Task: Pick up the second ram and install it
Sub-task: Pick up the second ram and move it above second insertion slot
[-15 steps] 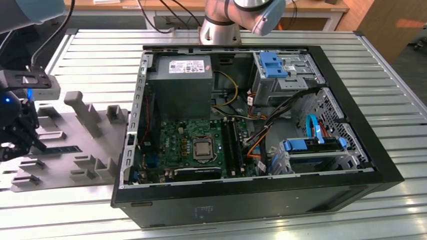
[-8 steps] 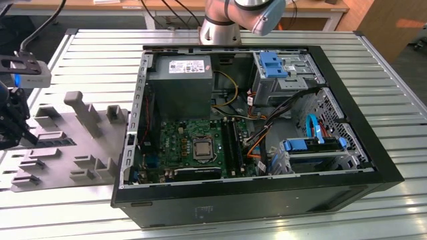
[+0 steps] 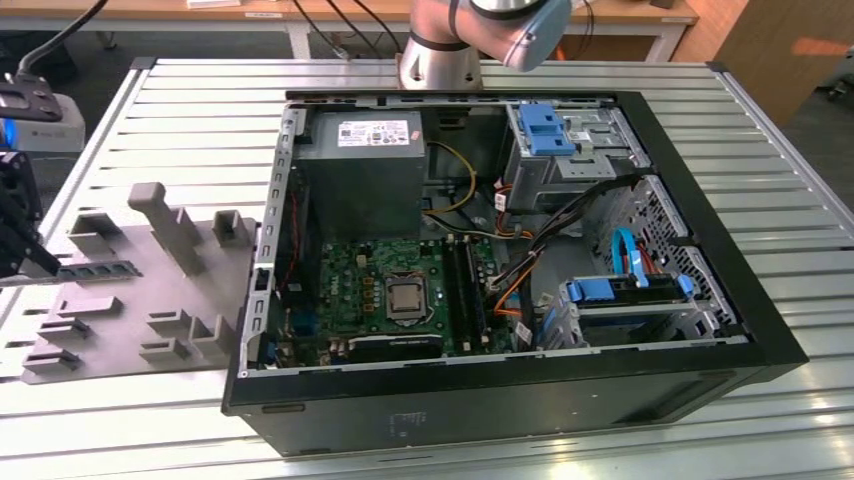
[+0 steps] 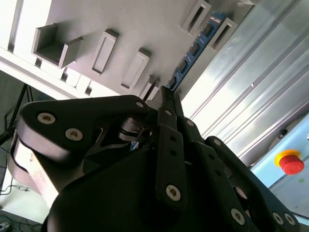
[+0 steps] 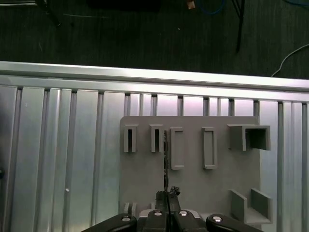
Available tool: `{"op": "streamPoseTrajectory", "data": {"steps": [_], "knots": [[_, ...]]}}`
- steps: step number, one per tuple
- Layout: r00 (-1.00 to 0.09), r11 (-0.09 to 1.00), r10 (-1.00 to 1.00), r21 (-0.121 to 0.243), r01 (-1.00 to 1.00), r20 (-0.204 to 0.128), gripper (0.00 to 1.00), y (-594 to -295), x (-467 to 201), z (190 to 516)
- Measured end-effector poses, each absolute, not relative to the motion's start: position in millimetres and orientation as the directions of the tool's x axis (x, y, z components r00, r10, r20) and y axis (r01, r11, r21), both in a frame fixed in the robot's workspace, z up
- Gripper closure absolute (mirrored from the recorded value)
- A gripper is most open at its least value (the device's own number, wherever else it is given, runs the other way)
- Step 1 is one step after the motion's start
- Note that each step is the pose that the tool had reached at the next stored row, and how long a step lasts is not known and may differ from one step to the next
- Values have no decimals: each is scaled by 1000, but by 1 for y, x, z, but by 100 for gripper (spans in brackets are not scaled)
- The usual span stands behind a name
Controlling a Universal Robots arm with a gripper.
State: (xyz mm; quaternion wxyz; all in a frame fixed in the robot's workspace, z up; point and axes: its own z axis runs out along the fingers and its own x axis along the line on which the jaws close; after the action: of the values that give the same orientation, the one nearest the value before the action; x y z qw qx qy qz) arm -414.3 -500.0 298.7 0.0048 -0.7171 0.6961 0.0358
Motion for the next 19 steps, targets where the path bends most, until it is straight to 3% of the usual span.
{"op": "streamPoseTrajectory", "data": {"steps": [19], "knots": [[28, -32, -995, 41, -999, -93, 88, -500, -414, 349]]}}
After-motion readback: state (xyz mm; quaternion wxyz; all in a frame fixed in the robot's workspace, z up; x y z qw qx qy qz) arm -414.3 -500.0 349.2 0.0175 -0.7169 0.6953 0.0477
